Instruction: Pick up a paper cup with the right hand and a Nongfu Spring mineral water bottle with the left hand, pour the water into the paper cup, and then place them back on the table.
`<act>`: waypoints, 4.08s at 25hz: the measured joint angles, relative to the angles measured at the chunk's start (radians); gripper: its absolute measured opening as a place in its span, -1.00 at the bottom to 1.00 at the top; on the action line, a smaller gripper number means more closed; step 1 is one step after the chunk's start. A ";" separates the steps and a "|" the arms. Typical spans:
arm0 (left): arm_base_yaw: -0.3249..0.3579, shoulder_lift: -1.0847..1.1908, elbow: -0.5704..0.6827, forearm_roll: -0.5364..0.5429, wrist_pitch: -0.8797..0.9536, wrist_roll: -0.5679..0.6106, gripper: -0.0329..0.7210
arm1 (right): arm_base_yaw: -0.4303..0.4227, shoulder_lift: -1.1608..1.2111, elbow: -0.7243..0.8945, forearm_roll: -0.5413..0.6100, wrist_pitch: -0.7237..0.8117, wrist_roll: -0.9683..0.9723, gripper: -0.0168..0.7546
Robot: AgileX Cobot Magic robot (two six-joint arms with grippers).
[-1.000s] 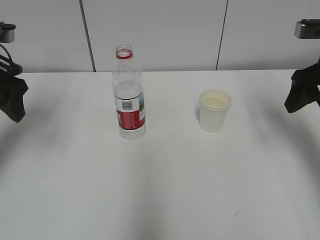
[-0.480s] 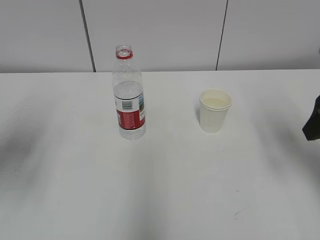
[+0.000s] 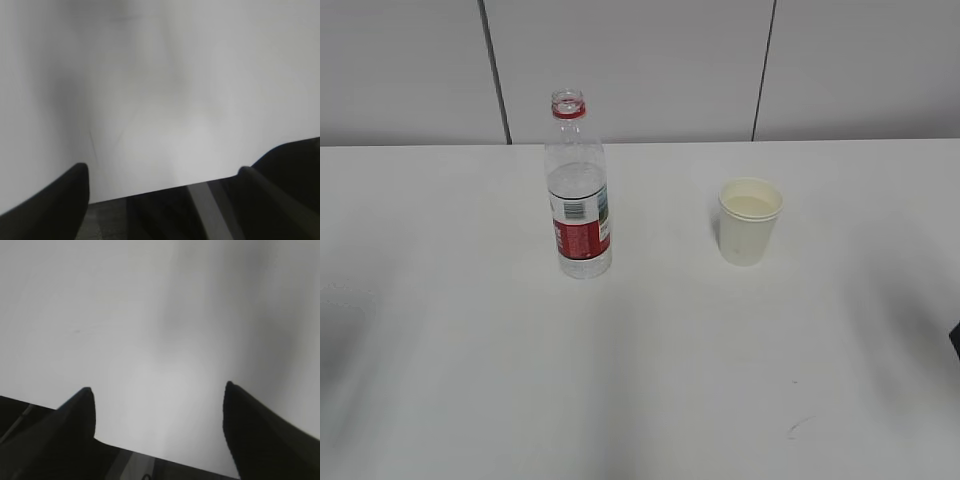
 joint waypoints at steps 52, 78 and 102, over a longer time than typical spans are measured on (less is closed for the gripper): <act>0.000 -1.012 0.113 -0.061 0.095 0.000 0.53 | 0.000 -1.053 0.246 0.030 0.199 -0.005 0.58; 0.000 -1.014 0.113 -0.059 0.094 0.000 0.45 | 0.058 -1.170 0.246 0.003 0.213 0.034 0.58; 0.000 -1.014 0.113 -0.059 0.094 0.000 0.42 | 0.058 -1.170 0.246 -0.021 0.209 0.098 0.58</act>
